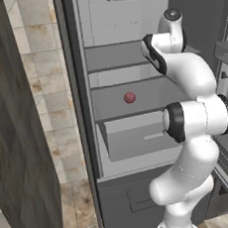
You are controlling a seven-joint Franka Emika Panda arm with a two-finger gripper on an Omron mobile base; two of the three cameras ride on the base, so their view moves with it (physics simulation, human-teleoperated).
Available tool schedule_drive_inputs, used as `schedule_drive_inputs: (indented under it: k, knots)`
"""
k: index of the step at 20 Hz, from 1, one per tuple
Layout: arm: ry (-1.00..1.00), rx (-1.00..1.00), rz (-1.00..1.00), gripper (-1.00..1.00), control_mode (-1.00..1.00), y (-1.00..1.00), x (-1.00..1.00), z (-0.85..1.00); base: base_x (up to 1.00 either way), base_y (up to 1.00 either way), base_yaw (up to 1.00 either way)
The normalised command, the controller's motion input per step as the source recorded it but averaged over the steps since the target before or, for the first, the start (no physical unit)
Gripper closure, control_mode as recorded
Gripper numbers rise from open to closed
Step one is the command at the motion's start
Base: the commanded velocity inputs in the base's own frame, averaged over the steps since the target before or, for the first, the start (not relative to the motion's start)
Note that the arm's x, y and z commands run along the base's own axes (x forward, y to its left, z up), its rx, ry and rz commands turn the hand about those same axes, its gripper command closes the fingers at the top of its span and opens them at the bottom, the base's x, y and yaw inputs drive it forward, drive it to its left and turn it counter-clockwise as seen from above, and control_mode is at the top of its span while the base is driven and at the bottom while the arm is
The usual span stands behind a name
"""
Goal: Move the pork loin and onion from the top shelf to the second highest shelf to make space. Then, place the pitcher from the counter on the cleared top shelf.
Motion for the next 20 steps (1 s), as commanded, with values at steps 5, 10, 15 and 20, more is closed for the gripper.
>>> schedule_drive_inputs:
  k: [5,10,15,20]
  knots:
    - [0.00,0.00,0.00,-1.00,-1.00,-0.13,0.49,-0.11,0.00,0.00,0.00]
    - [0.00,0.00,0.00,-1.00,-1.00,-0.16,0.46,-0.14,0.00,0.00,0.00]
    - [0.00,0.00,0.00,-1.00,-1.00,-0.11,0.43,-0.13,0.00,0.00,0.00]
    - [0.01,0.00,0.00,-1.00,-1.00,-0.13,0.40,-0.16,0.00,0.00,0.00]
